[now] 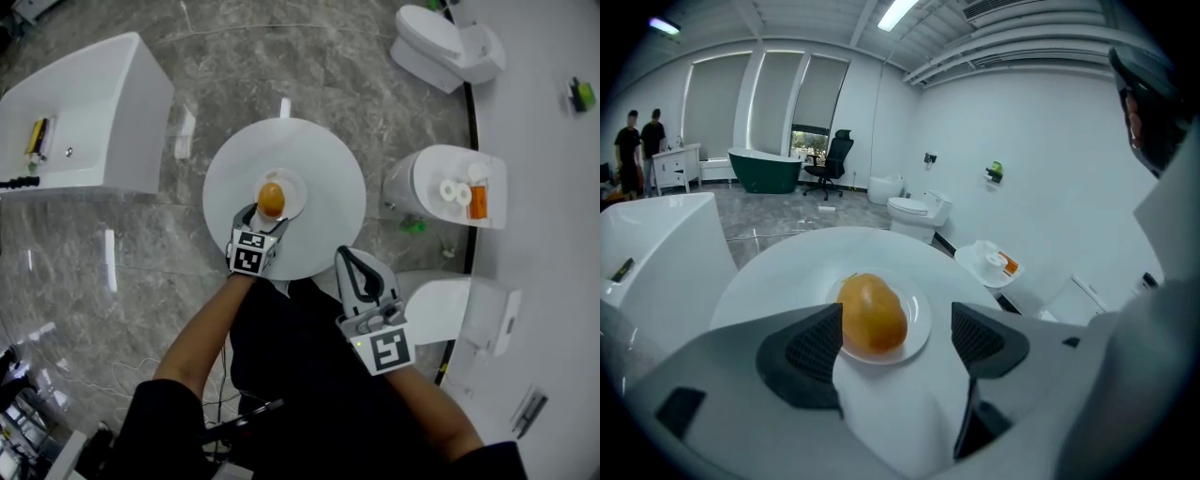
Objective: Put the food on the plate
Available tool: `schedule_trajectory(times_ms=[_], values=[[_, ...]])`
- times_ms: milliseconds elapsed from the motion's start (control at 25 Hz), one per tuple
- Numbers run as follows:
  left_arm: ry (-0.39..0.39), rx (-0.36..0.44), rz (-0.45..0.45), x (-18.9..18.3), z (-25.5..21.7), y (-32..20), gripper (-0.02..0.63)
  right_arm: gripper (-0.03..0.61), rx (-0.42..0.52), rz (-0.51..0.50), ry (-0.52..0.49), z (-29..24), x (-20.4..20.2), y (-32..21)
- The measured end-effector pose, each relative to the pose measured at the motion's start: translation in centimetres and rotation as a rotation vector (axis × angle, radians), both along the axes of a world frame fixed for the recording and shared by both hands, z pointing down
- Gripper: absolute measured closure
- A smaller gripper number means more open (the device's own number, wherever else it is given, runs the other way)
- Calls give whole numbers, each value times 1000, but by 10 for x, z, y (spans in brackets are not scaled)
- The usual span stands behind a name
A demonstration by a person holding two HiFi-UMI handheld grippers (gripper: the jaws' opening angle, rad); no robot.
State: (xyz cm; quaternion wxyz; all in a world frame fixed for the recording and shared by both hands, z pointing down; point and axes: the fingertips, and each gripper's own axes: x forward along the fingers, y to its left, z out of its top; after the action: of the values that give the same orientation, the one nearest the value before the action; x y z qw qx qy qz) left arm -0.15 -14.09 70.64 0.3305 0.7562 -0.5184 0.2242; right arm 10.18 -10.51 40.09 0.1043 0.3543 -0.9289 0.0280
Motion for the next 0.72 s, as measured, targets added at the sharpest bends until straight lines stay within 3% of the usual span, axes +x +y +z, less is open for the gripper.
schedule_trajectory(times_ms=[720], values=[[138, 101, -84, 4, -91, 19, 264, 572, 19, -3, -59, -21, -14, 4]])
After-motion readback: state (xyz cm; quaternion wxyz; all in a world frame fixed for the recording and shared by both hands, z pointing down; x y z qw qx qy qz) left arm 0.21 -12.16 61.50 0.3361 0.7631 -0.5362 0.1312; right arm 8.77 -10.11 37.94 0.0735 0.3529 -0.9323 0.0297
